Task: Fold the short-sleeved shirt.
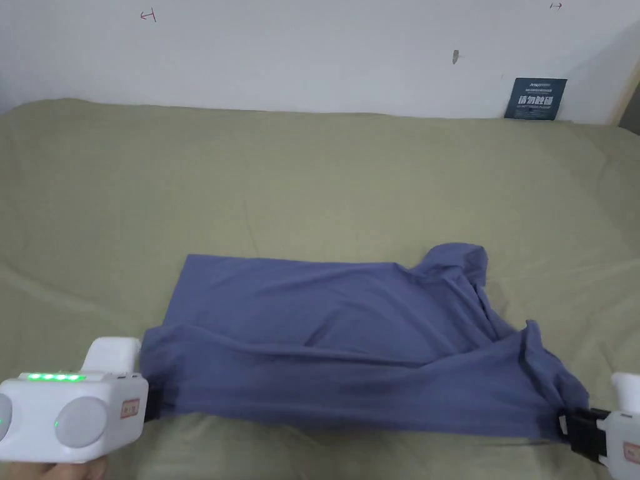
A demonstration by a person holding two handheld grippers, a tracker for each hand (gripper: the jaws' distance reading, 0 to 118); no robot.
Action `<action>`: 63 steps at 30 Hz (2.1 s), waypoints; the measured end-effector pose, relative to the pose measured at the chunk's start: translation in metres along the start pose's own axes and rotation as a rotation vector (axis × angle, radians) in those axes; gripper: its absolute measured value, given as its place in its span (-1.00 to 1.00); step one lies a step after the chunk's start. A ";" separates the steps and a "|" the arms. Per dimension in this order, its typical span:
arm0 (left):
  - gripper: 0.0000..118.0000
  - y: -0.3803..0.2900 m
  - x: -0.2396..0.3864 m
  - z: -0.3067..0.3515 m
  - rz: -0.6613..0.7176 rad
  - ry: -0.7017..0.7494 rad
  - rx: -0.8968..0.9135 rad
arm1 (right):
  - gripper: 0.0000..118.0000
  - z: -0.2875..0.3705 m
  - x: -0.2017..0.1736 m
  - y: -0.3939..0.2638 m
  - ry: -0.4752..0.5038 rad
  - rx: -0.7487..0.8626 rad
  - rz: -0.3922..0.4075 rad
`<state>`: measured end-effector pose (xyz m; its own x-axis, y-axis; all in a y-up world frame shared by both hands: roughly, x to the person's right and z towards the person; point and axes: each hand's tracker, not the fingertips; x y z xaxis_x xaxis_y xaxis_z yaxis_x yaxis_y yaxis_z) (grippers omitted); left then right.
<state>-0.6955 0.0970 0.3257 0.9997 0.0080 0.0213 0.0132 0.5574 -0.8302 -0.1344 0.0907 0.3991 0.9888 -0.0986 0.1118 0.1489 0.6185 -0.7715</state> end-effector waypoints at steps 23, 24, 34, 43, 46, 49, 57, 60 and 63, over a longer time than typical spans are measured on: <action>-1.00 0.085 -0.002 -0.013 0.047 -0.019 0.123 | -1.00 -0.018 -0.023 0.088 -0.026 0.125 -0.019; -1.00 0.094 0.002 -0.019 0.037 -0.032 0.116 | -1.00 -0.023 -0.024 0.098 -0.033 0.136 -0.026; -0.08 0.199 0.005 -0.128 0.021 0.019 0.027 | -1.00 -0.091 -0.037 0.151 0.048 0.068 0.094; 0.58 0.210 0.010 -0.182 0.018 0.092 -0.070 | -1.00 -0.123 -0.024 0.163 0.000 0.019 0.106; -0.76 0.208 0.017 -0.163 0.008 0.052 -0.008 | -1.00 -0.130 -0.024 0.168 -0.006 0.015 0.111; -0.92 0.208 0.017 -0.164 0.001 0.019 -0.021 | -1.00 -0.137 -0.025 0.177 -0.015 0.005 0.105; -0.92 0.211 0.017 -0.169 -0.015 0.034 -0.032 | 0.73 -0.186 -0.031 0.214 -0.001 -0.141 0.097; -0.92 0.210 0.016 -0.170 -0.016 0.034 -0.028 | 0.75 -0.205 -0.033 0.218 -0.033 -0.171 0.117; -0.92 0.210 0.016 -0.174 -0.020 0.035 -0.028 | 0.51 -0.228 -0.038 0.217 -0.059 -0.225 0.166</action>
<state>-0.6739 0.0700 0.0551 0.9993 -0.0327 0.0192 0.0337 0.5339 -0.8449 -0.1410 0.0509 0.0848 0.9992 0.0388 0.0036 -0.0135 0.4328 -0.9014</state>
